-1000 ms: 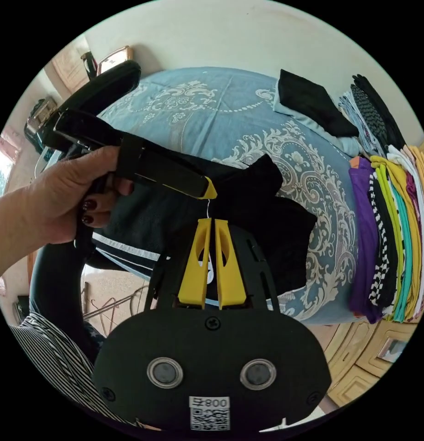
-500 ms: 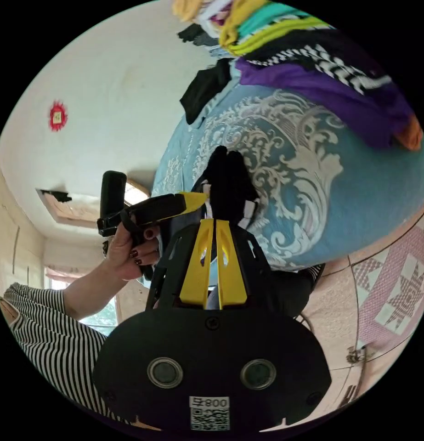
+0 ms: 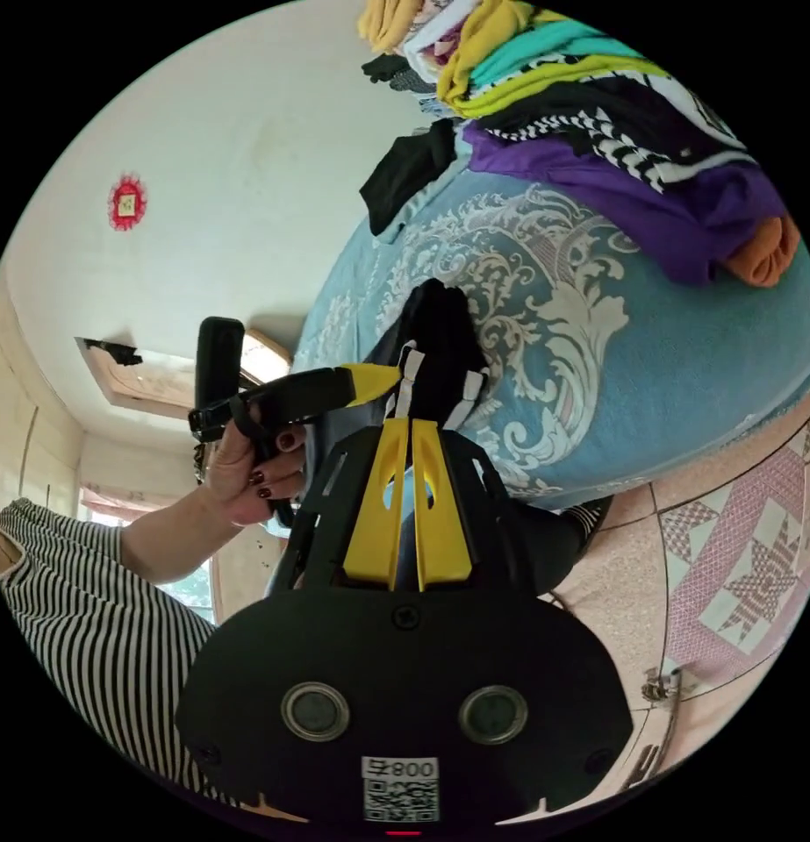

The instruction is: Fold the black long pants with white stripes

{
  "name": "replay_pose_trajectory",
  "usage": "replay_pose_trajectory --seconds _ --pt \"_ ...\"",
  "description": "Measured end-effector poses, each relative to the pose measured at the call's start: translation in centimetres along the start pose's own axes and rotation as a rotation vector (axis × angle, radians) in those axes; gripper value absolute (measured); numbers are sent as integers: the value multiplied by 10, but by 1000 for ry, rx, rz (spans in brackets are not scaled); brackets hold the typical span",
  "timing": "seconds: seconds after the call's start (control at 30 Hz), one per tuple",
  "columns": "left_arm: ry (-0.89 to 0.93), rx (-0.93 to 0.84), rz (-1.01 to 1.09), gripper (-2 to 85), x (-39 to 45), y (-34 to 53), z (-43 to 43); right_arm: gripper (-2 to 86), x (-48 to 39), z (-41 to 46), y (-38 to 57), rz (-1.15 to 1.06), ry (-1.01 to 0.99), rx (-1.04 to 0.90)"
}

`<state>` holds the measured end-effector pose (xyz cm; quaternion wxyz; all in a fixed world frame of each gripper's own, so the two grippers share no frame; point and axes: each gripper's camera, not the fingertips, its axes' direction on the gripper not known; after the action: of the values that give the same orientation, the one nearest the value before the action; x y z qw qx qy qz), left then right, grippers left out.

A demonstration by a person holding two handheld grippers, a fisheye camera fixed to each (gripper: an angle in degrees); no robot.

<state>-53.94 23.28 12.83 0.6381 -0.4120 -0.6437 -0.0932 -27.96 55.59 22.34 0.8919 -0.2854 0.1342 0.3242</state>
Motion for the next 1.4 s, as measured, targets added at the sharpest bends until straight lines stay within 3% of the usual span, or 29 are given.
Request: replay_pose_trajectory --seconds 0.17,0.3,0.53,0.77,1.03,1.17,1.4 --pt "-87 -9 -60 2 -17 15 -2 2 35 4 5 140 -142 6" --pt "-110 -7 -77 2 -25 27 -8 1 25 -6 2 115 -124 5" --pt "-173 64 -64 2 -33 80 -50 1 -48 -30 -18 -126 129 36" --pt "-312 61 -252 2 -77 161 -83 4 -86 29 -66 -302 425 -222" --pt "-245 90 -254 1 -104 219 -109 68 -120 -19 -76 -243 428 -24" --pt "-213 116 -282 1 -120 245 -117 95 -114 -13 -99 -157 384 -140" --pt "-217 130 -294 2 -142 288 -135 51 -142 -32 -123 -119 332 -174"
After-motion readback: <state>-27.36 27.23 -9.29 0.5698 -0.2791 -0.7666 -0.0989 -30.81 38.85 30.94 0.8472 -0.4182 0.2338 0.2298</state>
